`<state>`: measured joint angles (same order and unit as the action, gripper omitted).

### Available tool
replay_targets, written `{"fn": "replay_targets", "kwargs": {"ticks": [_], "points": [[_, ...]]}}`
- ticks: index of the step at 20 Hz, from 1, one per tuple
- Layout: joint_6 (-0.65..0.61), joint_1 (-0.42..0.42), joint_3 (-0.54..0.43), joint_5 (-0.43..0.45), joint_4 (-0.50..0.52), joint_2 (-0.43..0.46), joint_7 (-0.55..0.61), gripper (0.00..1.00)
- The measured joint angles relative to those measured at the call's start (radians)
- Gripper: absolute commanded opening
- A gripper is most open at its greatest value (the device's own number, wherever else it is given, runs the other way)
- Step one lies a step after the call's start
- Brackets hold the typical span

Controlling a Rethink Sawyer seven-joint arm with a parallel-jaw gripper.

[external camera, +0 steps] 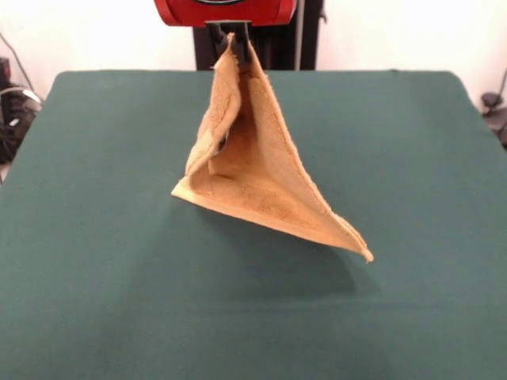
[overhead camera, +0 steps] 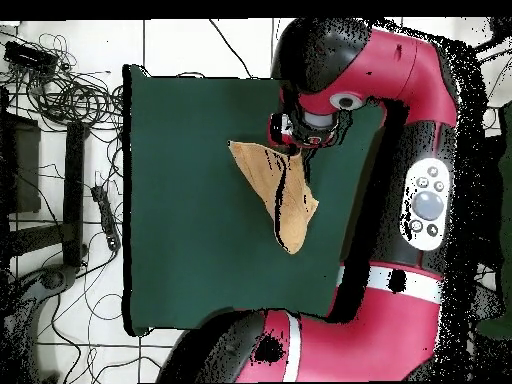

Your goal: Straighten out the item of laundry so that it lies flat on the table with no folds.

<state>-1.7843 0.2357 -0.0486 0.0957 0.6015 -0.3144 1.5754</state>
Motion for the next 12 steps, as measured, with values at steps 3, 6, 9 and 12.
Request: {"fn": "replay_targets", "kwargs": {"ticks": [3,6,9,12], "points": [[-0.015,0.0,-0.006,0.0,-0.036,0.016,0.0,0.0],[-0.026,0.0,-0.008,0.0,-0.095,0.045,0.0,0.0],[-0.044,0.0,-0.011,0.003,-0.159,0.076,0.0,0.0],[-0.081,-0.001,-0.015,0.006,-0.241,0.119,0.0,0.0]]}}
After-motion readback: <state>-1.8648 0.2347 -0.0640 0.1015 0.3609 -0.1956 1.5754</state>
